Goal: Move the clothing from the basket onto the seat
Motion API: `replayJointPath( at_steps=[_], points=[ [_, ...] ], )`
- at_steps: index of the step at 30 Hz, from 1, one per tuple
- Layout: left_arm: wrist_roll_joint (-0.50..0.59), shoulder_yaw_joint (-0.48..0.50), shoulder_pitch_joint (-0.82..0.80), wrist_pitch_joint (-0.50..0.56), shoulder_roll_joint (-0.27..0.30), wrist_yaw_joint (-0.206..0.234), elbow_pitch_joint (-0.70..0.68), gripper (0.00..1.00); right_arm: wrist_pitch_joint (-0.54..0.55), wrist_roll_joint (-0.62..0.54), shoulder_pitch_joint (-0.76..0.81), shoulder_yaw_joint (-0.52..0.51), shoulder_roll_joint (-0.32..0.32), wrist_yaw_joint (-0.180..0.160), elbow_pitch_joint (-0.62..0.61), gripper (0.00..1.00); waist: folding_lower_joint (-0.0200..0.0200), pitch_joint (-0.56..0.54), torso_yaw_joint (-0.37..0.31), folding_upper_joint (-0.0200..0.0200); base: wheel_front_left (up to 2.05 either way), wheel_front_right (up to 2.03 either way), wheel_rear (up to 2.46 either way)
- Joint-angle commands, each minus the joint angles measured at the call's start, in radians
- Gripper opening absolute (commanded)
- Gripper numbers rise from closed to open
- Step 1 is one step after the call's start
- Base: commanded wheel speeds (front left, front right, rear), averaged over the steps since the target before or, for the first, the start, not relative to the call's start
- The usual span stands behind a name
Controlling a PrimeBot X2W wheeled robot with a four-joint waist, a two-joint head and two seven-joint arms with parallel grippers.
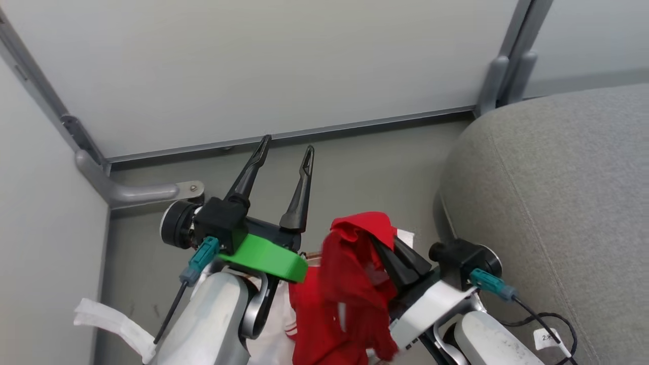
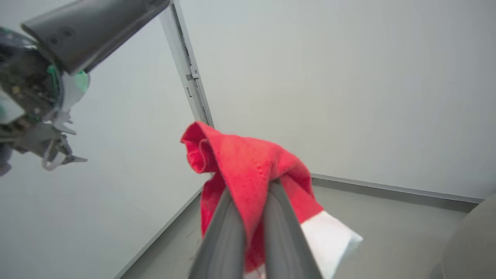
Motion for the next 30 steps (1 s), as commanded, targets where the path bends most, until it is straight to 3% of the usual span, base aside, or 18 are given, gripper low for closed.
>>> replayJointPath(
  at_steps=[1, 14, 23, 30],
  points=[
    [0.011, 0.012, 0.017, 0.001, 0.002, -0.008, 0.007, 1.00, -0.002, -0.002, 0.020, -0.013, -0.003, -0.001, -0.016, 0.00, 0.0000, 0.021, -0.086, 0.0000, 0.00, 0.00, 0.00],
    [0.087, 0.062, 0.074, 0.001, 0.003, -0.050, 0.041, 1.00, -0.002, 0.013, 0.074, -0.090, -0.003, -0.001, -0.116, 0.00, 0.0000, 0.072, -0.358, 0.0000, 0.00, 0.00, 0.00],
    [0.118, 0.071, 0.104, 0.000, 0.009, -0.073, 0.126, 1.00, -0.002, 0.014, 0.096, -0.141, -0.003, -0.001, -0.163, 0.00, 0.0000, 0.097, -0.454, 0.0000, 0.00, 0.00, 0.00],
    [0.122, 0.056, 0.112, 0.000, 0.007, -0.081, 0.142, 1.00, -0.002, -0.014, 0.074, -0.238, -0.002, -0.001, -0.217, 0.00, 0.0000, 0.136, -0.470, 0.0000, 0.00, 0.00, 0.00]
  ],
)
